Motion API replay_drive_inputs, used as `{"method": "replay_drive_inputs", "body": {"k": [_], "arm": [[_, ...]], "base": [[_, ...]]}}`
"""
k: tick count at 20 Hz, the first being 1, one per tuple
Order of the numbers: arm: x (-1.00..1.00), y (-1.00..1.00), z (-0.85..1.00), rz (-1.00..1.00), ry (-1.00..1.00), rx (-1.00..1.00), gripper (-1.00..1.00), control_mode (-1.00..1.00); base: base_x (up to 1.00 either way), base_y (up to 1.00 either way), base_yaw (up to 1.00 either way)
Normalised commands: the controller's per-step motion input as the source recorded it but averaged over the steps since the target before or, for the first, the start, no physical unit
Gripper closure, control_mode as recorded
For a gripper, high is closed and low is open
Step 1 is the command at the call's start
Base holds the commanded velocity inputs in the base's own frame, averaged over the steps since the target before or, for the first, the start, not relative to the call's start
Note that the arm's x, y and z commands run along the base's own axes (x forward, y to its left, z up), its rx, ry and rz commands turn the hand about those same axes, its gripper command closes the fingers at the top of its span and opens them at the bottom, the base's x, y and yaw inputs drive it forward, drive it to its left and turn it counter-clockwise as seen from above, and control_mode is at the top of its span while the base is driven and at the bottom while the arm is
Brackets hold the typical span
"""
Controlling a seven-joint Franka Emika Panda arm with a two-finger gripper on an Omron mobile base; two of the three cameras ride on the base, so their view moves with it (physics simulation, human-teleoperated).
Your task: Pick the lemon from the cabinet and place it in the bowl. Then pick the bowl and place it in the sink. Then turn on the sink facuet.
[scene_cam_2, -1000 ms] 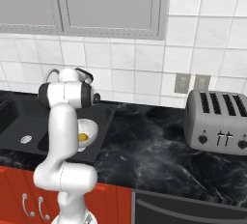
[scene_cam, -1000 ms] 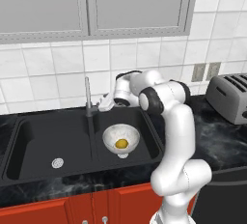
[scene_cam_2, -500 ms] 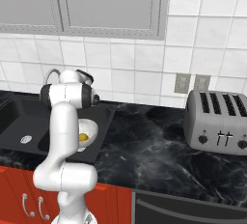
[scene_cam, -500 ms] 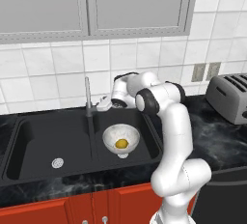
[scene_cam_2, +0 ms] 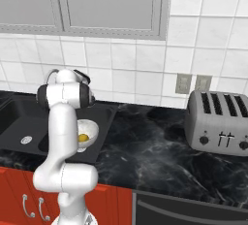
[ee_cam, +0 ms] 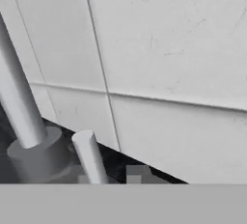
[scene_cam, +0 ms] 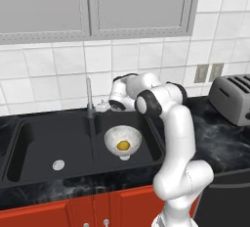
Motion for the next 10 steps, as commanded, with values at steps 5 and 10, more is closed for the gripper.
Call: {"method": "replay_drive_inputs", "body": {"k": [5, 10], "arm": [[0.00, -0.74, 0.07, -0.14, 0.15, 0.21, 1.00, -1.00], [0.01, -1.00, 0.03, -0.12, 0.14, 0.28, 1.00, -1.00]], "base": [[0.00, 0.00, 0.00], [0.00, 0.00, 0.00]]}}
